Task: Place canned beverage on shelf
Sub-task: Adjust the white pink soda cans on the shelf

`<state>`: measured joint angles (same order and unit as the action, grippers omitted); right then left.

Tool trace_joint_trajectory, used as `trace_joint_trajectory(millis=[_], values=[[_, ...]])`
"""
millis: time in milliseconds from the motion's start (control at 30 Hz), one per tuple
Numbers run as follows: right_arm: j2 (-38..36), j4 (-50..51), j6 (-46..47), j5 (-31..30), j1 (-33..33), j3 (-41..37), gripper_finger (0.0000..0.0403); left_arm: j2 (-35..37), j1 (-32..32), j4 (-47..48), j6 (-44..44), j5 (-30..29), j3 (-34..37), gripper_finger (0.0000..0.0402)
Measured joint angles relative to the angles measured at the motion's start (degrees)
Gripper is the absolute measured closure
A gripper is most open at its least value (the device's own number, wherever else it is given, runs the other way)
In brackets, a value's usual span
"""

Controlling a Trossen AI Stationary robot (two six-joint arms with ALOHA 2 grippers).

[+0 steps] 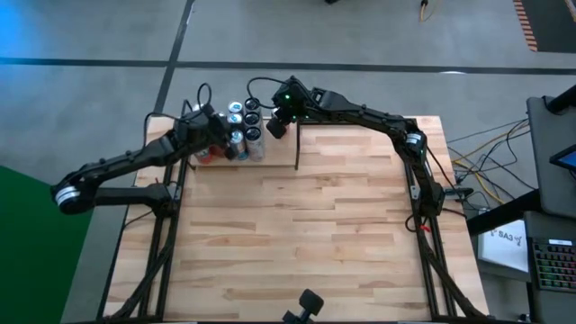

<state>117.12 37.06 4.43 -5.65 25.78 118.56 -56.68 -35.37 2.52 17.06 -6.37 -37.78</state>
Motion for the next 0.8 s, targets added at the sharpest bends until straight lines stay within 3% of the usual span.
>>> trace_joint_trajectory(millis=[133, 800], values=[[0.0, 0.01, -0.03, 0.0, 0.0, 0.01, 0.0394, -1.5, -0.7, -0.02, 2.13, -2.71, 0.0, 0.0402], [-0.02, 0.0, -0.15, 0.0, 0.0, 0.04, 0.0394, -4.98, -1.57, -3.05, 2.12, -2.56, -0.11, 0.0402]])
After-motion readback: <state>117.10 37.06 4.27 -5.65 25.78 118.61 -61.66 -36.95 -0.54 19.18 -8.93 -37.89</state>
